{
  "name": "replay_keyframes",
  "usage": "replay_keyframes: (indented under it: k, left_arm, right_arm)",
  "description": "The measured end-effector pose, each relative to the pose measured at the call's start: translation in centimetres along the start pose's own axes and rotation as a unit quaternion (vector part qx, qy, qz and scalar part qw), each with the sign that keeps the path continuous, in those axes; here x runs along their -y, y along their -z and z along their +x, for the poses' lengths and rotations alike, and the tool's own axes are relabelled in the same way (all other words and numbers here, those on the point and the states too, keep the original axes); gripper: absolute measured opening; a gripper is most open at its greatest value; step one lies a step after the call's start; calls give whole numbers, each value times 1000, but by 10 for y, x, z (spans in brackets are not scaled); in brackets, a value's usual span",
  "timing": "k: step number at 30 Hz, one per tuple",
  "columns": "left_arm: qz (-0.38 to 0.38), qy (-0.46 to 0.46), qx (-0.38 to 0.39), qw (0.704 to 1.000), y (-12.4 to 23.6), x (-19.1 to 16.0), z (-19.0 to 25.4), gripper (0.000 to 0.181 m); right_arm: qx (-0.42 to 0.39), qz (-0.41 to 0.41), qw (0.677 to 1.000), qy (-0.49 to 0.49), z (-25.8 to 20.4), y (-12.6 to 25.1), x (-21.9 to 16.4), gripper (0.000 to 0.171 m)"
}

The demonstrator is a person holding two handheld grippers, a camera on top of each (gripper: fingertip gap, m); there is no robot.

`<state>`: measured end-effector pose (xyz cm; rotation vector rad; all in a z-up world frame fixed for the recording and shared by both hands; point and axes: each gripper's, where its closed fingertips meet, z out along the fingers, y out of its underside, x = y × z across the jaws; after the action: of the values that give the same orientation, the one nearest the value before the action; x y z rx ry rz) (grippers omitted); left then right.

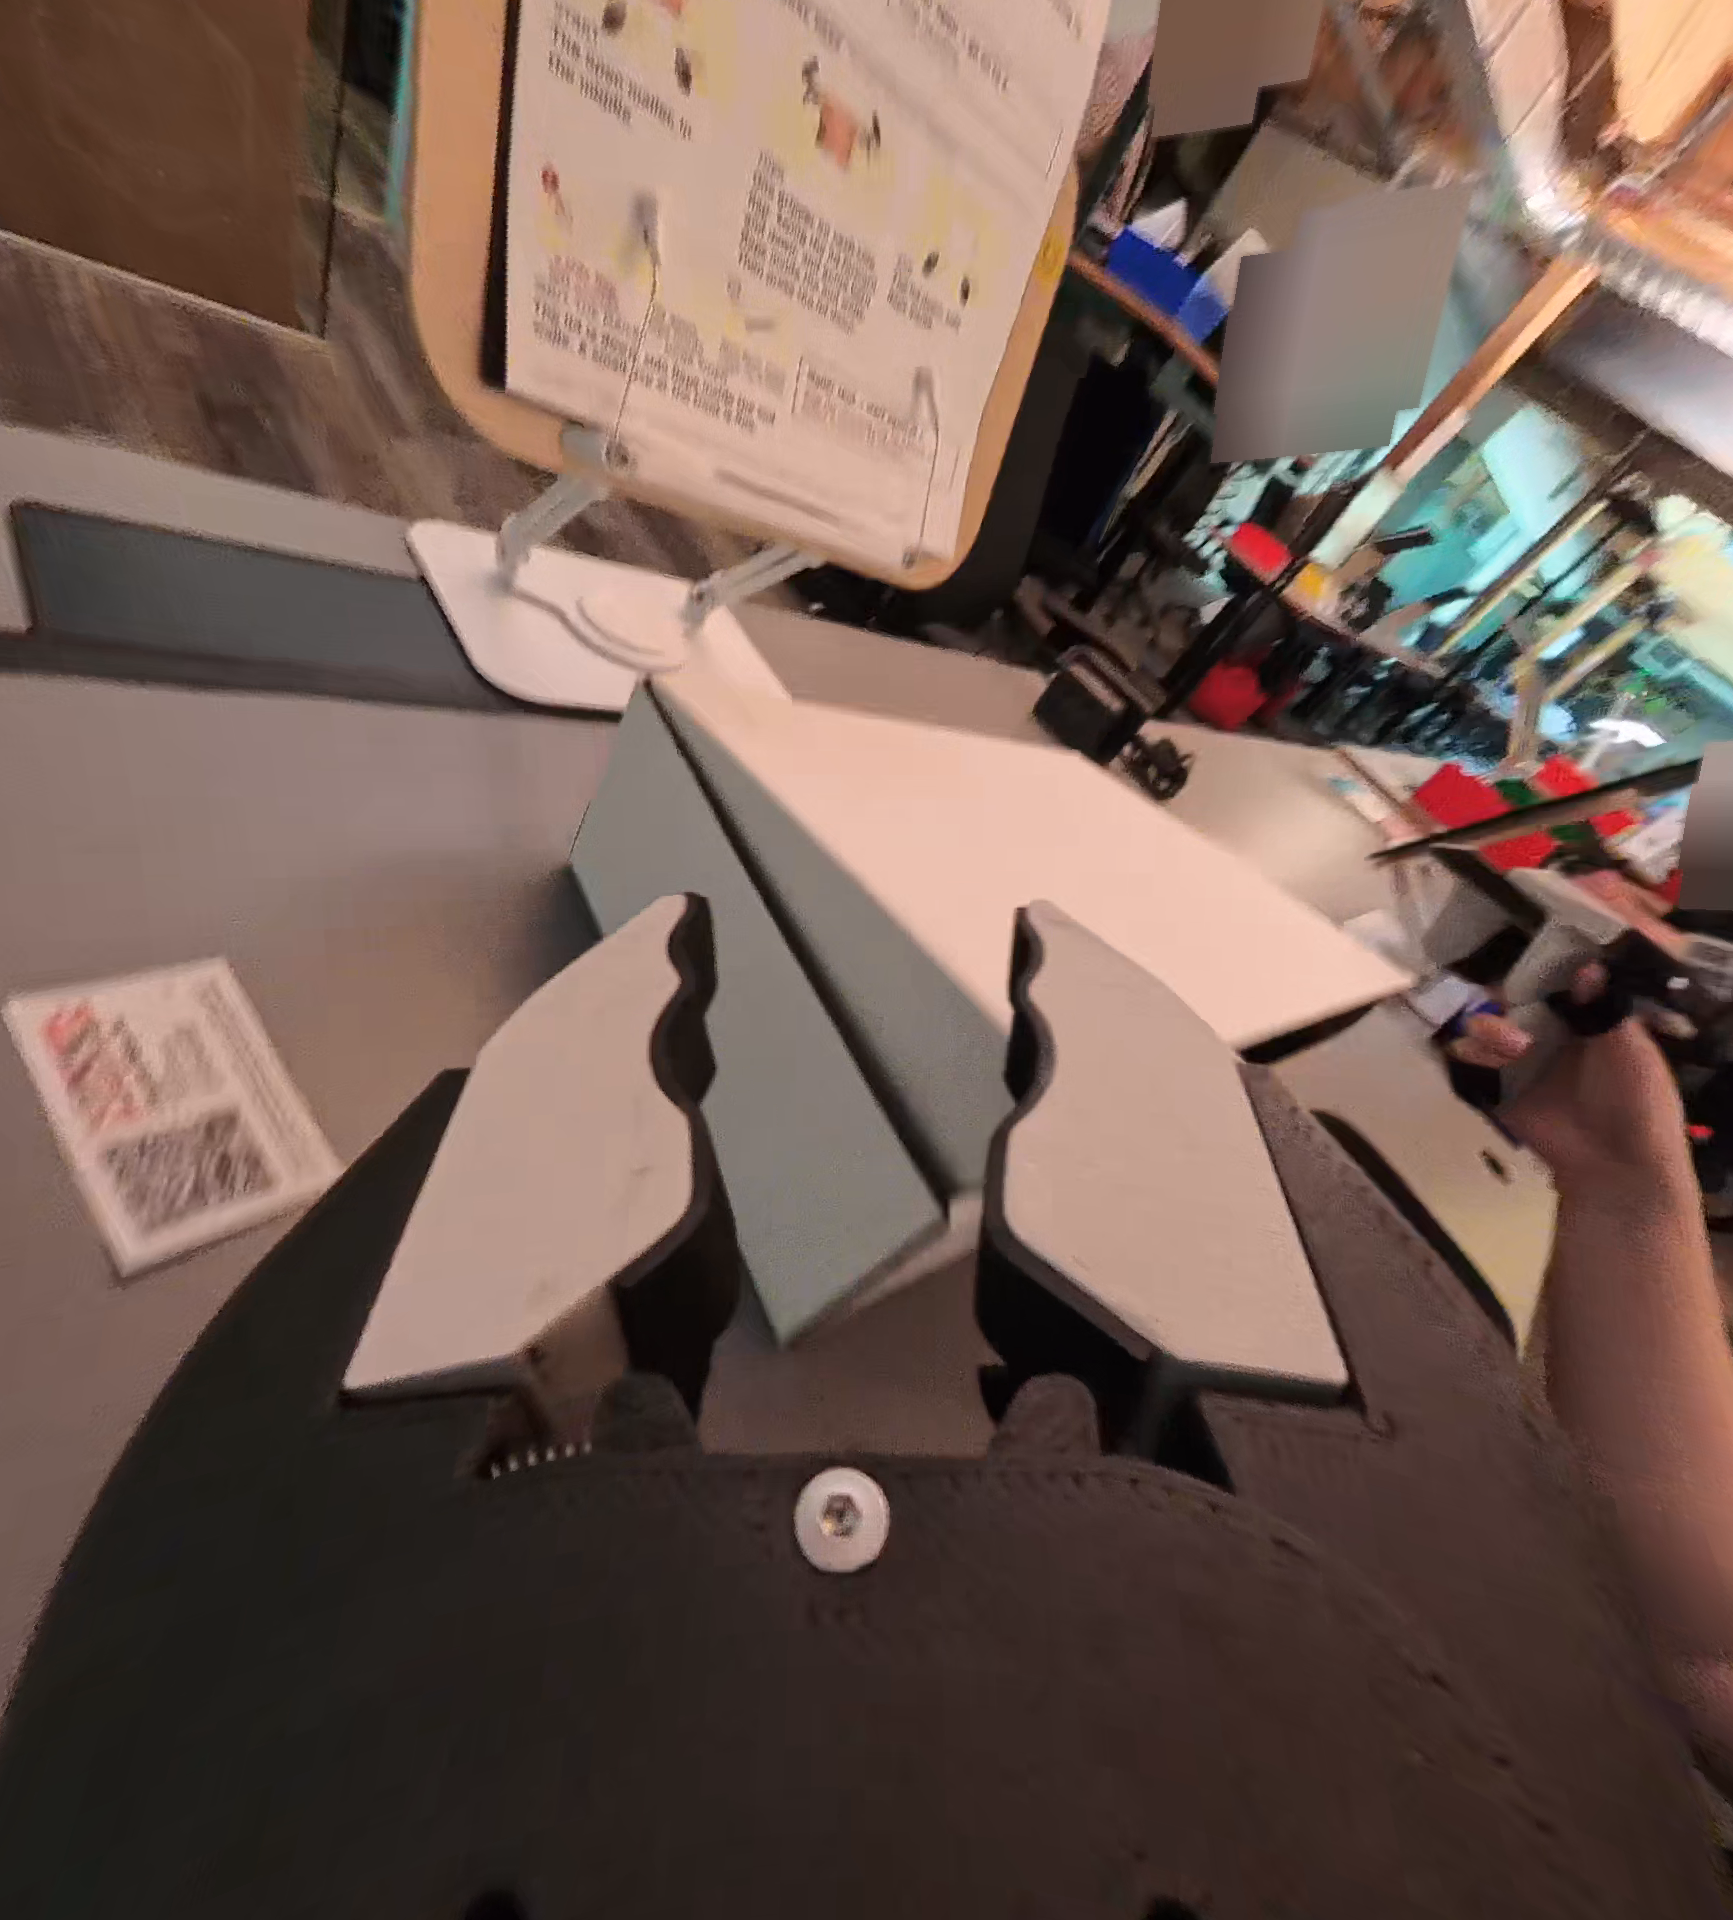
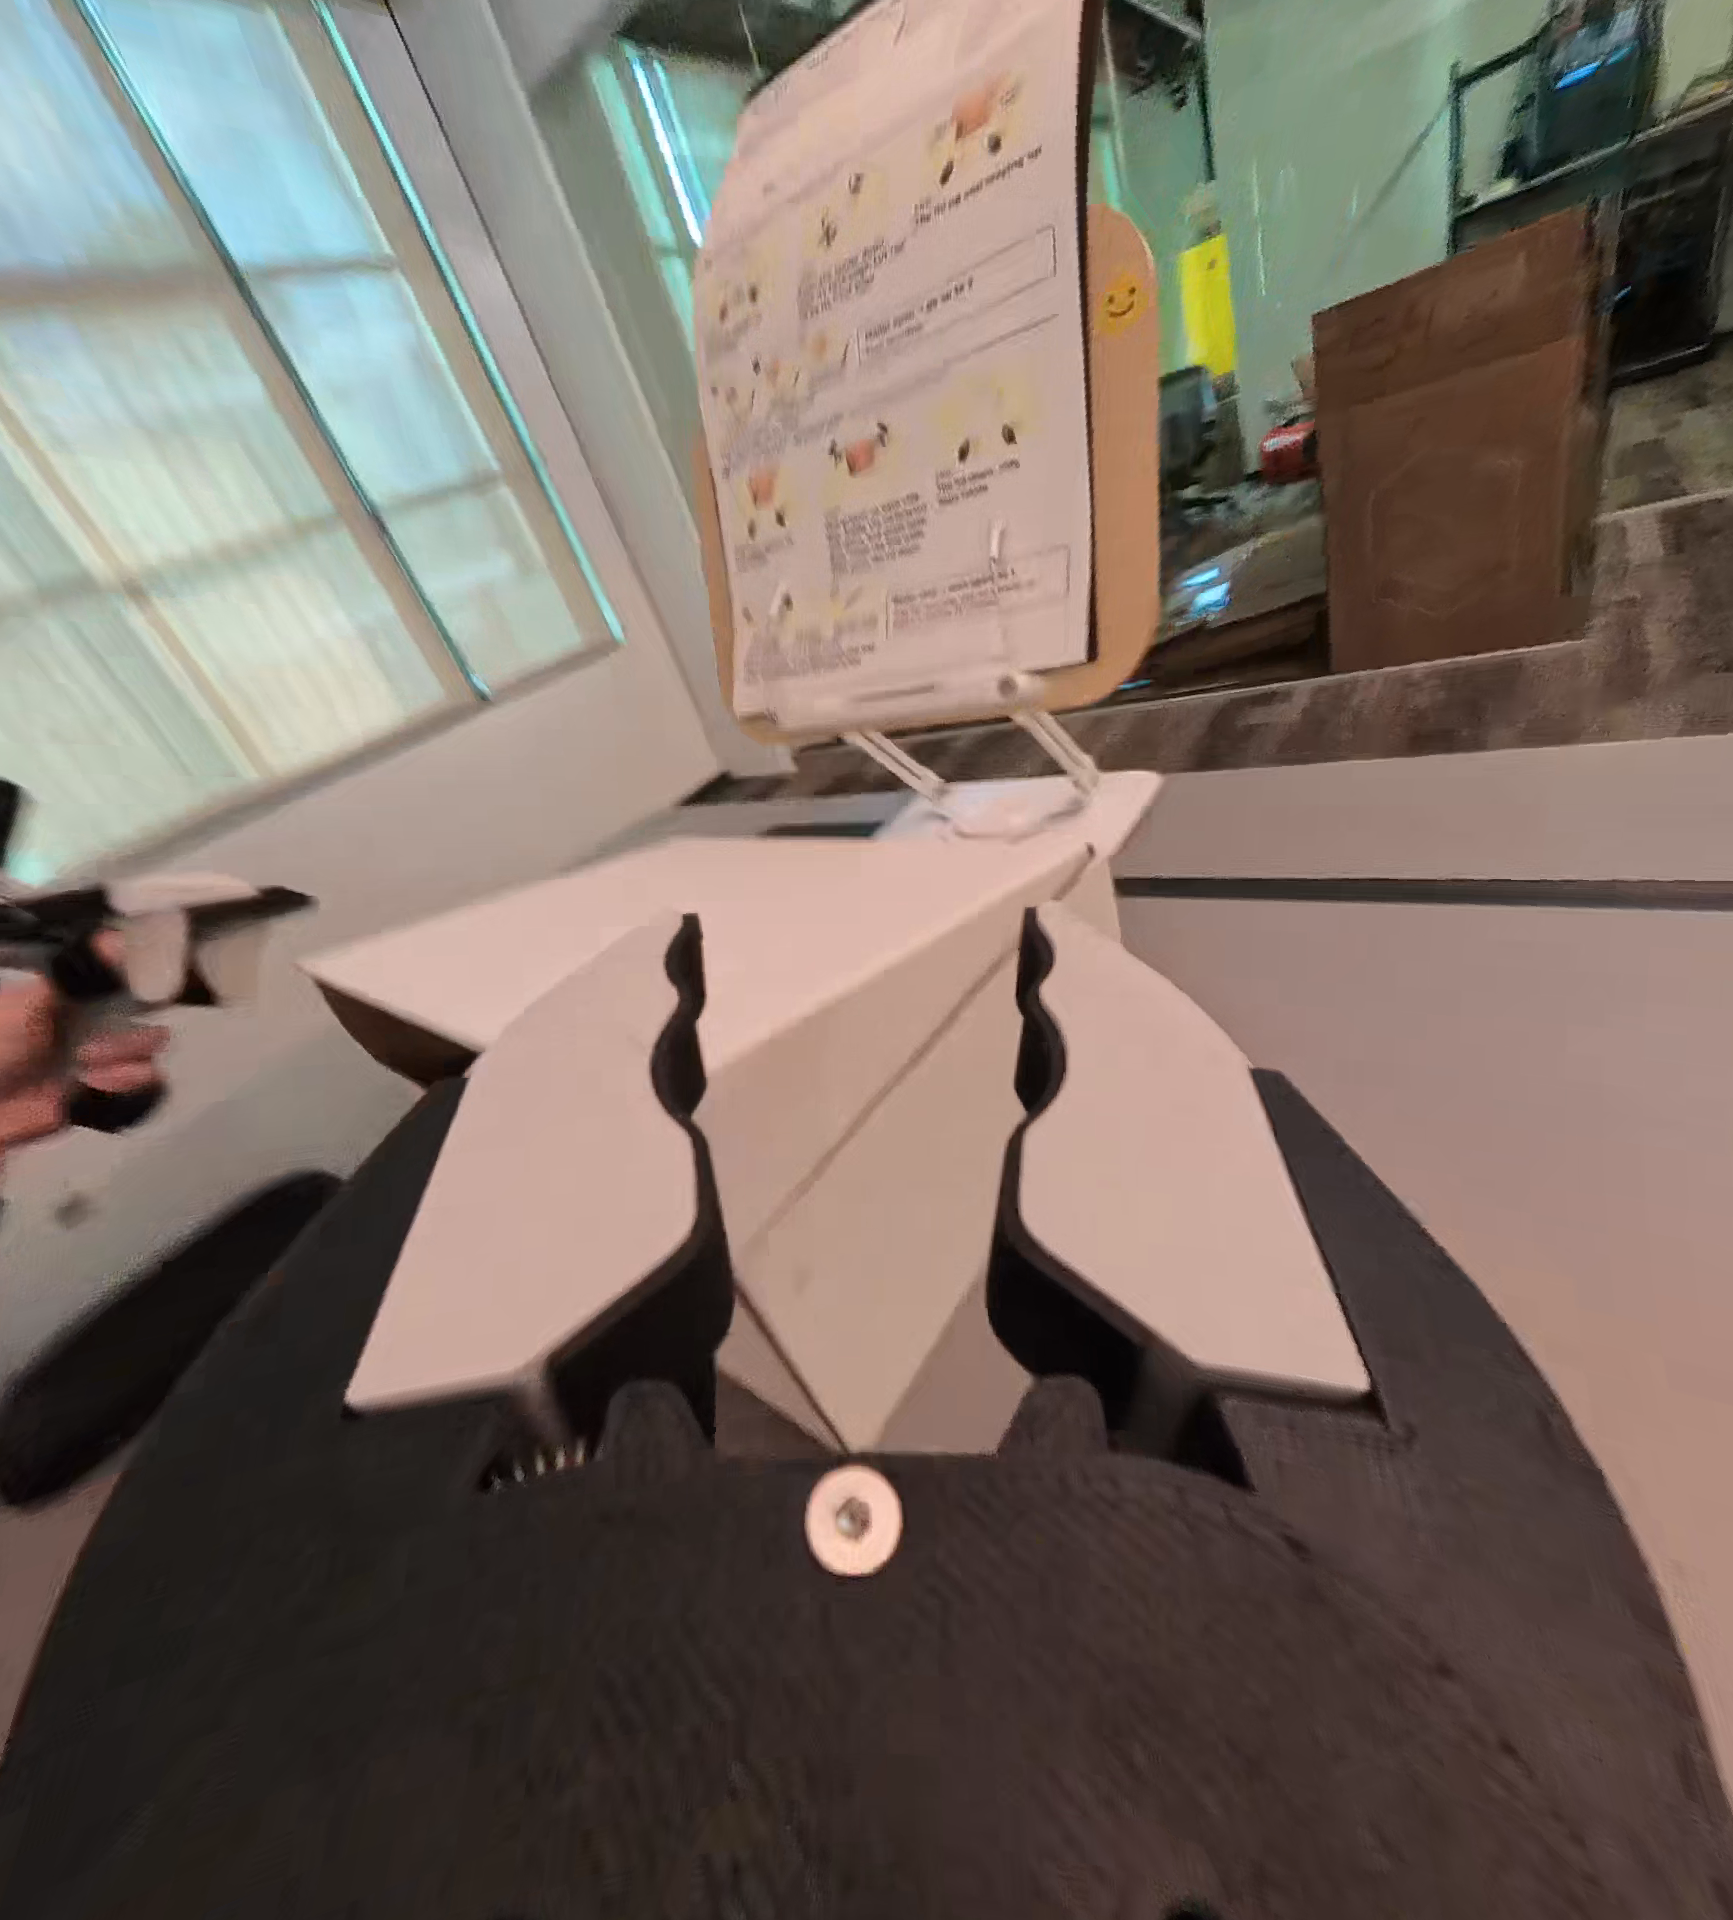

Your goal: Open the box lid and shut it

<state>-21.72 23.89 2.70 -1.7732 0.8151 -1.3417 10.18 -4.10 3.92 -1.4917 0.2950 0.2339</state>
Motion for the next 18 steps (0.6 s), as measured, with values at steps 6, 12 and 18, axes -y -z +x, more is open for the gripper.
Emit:
replay_keyframes:
  k: [6, 12, 18]
  left_arm:
    - [-109, 92, -67, 987, -109, 16, -41, 64]
    - [-182, 139, -64, 971, -156, 2, -63, 71]
    - [-232, 164, -65, 956, -173, -16, -68, 71]
  right_arm:
    - [4, -92, 986, -136, 63, -107, -13, 77]
    - [12, -199, 951, -235, 78, -157, -59, 78]
    - [15, -260, 929, -262, 78, -167, -75, 78]
